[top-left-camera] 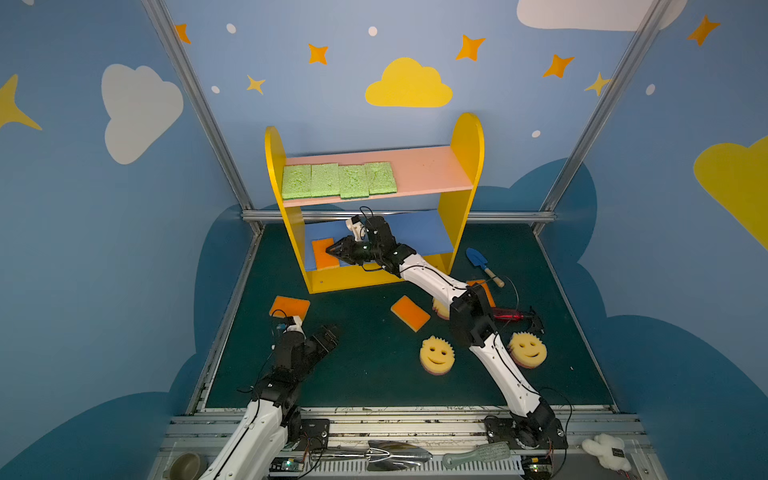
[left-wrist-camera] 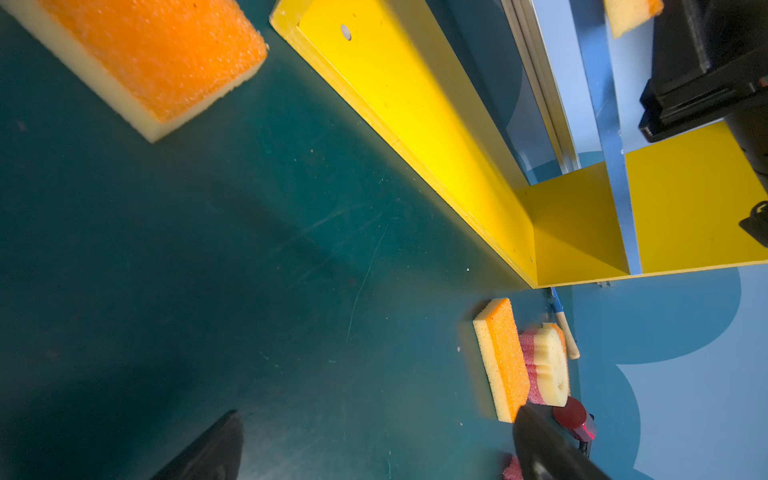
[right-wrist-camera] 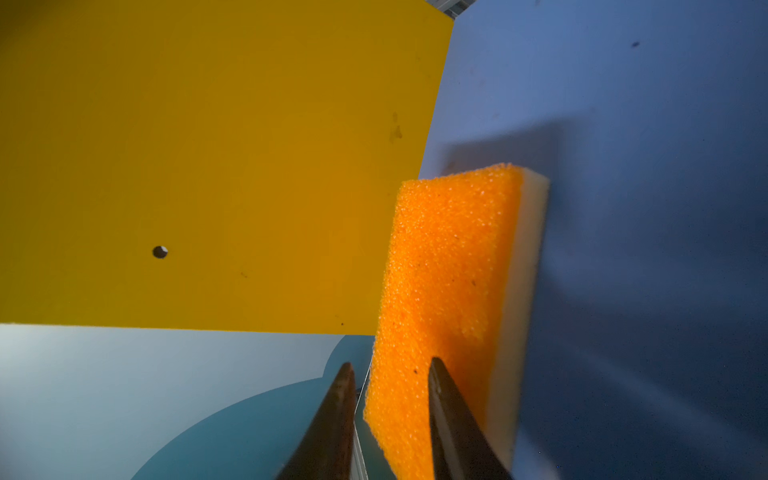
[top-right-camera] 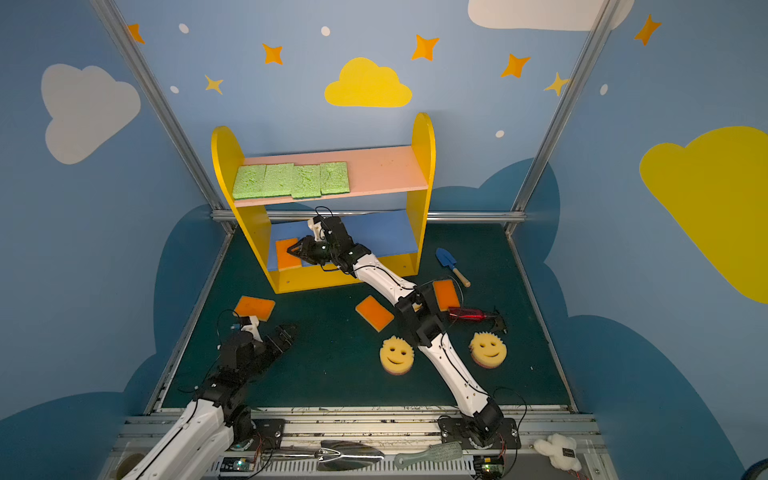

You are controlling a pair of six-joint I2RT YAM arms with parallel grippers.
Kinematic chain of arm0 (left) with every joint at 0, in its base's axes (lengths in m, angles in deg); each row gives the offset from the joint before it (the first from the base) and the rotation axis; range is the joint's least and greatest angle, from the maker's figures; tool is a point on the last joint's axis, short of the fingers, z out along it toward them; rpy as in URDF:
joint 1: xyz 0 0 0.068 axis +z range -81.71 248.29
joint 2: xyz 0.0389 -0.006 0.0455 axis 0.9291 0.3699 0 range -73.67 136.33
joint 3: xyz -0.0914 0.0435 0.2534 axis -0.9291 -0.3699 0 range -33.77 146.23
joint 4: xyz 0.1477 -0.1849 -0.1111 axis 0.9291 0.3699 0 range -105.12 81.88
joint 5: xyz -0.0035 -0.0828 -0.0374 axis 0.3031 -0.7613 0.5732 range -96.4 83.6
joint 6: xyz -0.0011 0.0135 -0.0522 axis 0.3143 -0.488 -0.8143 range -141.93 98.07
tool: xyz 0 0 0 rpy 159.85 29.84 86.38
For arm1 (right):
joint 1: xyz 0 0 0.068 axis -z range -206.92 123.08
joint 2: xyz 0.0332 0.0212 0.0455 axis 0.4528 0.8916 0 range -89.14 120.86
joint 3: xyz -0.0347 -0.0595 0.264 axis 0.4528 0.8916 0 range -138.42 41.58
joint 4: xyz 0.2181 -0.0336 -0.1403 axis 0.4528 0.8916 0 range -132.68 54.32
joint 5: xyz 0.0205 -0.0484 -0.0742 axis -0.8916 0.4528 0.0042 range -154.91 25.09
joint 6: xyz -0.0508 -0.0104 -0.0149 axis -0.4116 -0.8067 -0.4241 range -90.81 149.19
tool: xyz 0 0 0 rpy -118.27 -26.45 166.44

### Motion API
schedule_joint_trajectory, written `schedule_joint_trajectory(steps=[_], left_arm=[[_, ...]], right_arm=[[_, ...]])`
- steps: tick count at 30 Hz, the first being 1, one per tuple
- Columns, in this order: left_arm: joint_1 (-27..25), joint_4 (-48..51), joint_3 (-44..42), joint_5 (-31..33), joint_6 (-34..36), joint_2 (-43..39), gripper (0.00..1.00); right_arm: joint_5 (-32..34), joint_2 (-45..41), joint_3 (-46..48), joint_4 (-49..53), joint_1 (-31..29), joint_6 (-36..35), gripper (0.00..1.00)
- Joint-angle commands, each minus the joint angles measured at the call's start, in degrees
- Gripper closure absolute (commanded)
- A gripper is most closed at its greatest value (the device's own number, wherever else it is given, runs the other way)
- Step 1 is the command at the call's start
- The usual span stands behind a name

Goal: Place and organize the cleaning sponges onto the shelf

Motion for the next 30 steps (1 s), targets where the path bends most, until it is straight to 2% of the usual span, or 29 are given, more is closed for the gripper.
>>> schedule_joint_trajectory(steps=[1,14,24,30], left_arm=[[-0.1,-0.1,-0.5,-0.2,0.4,-0.9,0.01],[-0.1,1.7,0.9,-0.9,-0.4,-2.7,0.0],[-0.2,1.2,0.8,-1.0,-1.1,-1.8,0.0],[-0.3,1.1,0.5,-0.9,-1.3,-1.8,0.01]], right_arm=[[-0.3,-1.3,1.0,1.1,0.1,-1.0,0.65],[1.1,-13.5,17.3,-3.6,2.4,-3.4,0.61],[1.1,-12.4,17.6,0.1,1.1,-5.9,0.6],[1.0,-8.6,12.1,2.5,-0.1,-5.8,0.63]])
